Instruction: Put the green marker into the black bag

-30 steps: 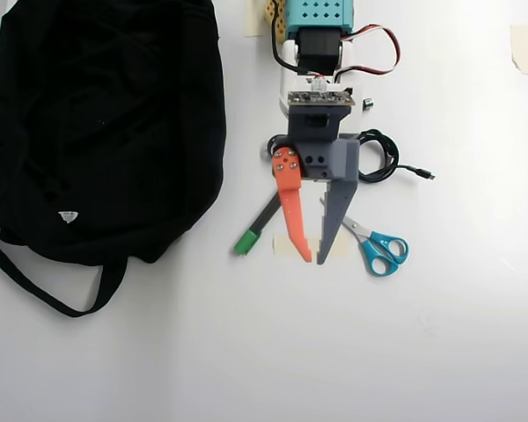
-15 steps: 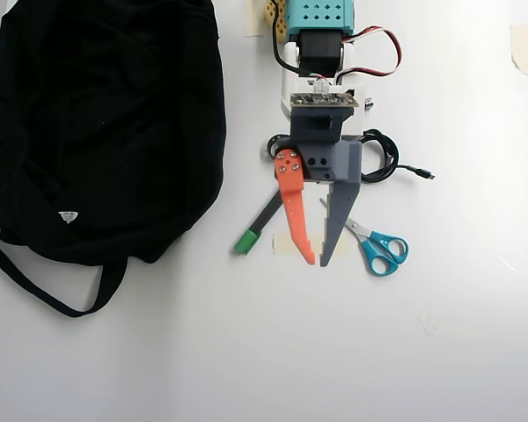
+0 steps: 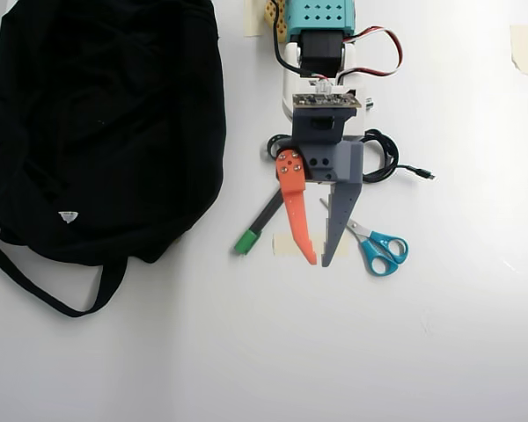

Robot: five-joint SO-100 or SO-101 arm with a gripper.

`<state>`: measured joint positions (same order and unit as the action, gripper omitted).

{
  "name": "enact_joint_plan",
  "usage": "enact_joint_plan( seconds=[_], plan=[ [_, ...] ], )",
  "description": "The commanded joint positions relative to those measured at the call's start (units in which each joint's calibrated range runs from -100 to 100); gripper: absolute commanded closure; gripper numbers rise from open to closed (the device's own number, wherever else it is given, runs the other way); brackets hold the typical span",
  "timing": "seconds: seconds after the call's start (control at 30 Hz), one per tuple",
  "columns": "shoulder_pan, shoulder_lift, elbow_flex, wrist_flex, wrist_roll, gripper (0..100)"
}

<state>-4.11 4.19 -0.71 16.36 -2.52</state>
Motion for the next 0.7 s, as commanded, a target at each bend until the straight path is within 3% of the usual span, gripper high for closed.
enact_joint_plan(
  seconds=[0.0, 0.67],
  plan=[
    [-0.15, -0.38, -2.71, -1.11, -0.16, 98],
    [-1.35, -1.79, -4.05, 28.69, -0.05, 97]
  ],
)
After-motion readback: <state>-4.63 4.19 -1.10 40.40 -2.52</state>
